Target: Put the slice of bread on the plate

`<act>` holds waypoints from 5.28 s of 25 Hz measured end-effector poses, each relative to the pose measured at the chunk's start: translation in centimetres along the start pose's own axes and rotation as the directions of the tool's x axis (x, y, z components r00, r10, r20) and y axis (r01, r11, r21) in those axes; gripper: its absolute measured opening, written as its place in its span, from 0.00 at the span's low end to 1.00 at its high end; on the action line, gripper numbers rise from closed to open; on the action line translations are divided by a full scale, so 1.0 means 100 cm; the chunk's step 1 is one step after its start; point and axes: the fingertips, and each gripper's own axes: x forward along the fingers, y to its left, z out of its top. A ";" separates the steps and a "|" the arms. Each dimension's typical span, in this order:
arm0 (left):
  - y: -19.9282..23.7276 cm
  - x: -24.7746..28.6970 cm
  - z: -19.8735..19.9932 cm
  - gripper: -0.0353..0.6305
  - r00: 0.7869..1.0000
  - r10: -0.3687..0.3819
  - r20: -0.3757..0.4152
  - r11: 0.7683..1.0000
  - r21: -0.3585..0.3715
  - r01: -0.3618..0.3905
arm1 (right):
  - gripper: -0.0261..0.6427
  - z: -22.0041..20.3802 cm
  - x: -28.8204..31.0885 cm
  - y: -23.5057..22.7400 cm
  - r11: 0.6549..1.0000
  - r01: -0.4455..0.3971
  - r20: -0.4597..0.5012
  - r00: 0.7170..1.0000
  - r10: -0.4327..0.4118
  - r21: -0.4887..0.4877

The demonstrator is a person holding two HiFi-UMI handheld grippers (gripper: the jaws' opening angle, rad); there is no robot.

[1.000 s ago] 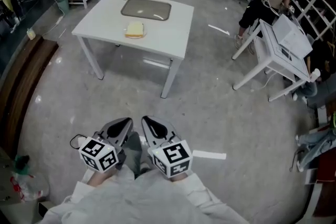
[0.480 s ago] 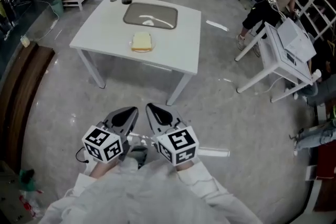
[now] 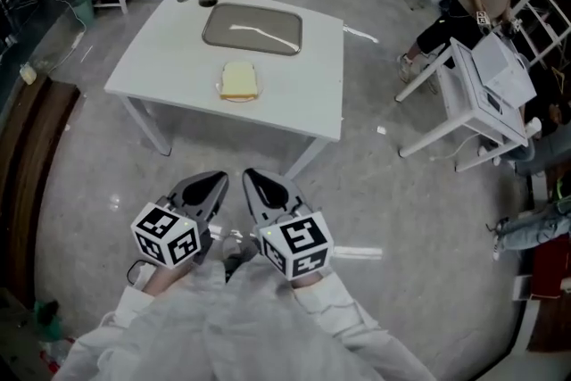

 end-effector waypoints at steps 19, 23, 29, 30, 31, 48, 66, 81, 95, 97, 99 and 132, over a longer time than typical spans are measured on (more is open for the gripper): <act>0.085 0.088 0.028 0.07 0.997 0.039 -0.070 0.999 0.011 -0.038 | 0.06 0.013 0.098 -0.086 0.999 0.001 -0.036 0.999 0.001 0.050; 0.112 0.119 0.043 0.07 0.995 0.058 -0.081 0.998 0.006 -0.058 | 0.06 0.025 0.133 -0.120 0.998 -0.010 -0.046 0.999 0.013 0.062; 0.151 0.168 0.066 0.07 0.992 0.096 -0.085 0.995 -0.015 -0.097 | 0.06 0.044 0.181 -0.166 0.997 -0.054 -0.063 0.996 0.058 0.057; 0.156 0.176 0.069 0.07 0.991 0.100 -0.086 0.995 -0.019 -0.102 | 0.06 0.047 0.188 -0.173 0.996 -0.064 -0.067 0.995 0.068 0.054; 0.160 0.184 0.073 0.07 0.991 0.104 -0.086 0.994 -0.021 -0.107 | 0.06 0.050 0.193 -0.180 0.996 -0.074 -0.071 0.994 0.078 0.051; 0.214 0.243 0.085 0.07 0.974 0.205 -0.095 0.972 -0.095 -0.214 | 0.06 0.046 0.247 -0.244 0.985 -0.152 -0.145 0.976 0.162 0.078; 0.250 0.246 0.084 0.07 0.966 0.179 -0.184 0.970 -0.129 -0.205 | 0.06 0.036 0.271 -0.260 0.988 -0.073 -0.187 0.977 0.099 0.139; 0.287 0.234 0.067 0.07 0.946 0.195 -0.259 0.949 -0.195 -0.249 | 0.06 0.012 0.277 -0.275 0.981 0.037 -0.267 0.963 0.016 0.193; 0.305 0.225 0.028 0.07 0.910 0.216 -0.353 0.931 -0.208 -0.301 | 0.06 -0.032 0.278 -0.285 0.961 0.107 -0.356 0.934 -0.010 0.254; 0.309 0.224 0.025 0.07 0.904 0.224 -0.365 0.929 -0.201 -0.311 | 0.06 -0.037 0.278 -0.286 0.958 0.116 -0.365 0.931 -0.014 0.261; 0.311 0.222 0.022 0.07 0.898 0.231 -0.375 0.927 -0.196 -0.320 | 0.06 -0.042 0.276 -0.286 0.956 0.122 -0.374 0.927 -0.015 0.266; 0.330 0.227 -0.013 0.17 0.854 0.171 -0.492 0.908 -0.258 -0.330 | 0.16 -0.090 0.299 -0.278 0.926 0.151 -0.503 0.863 0.046 0.345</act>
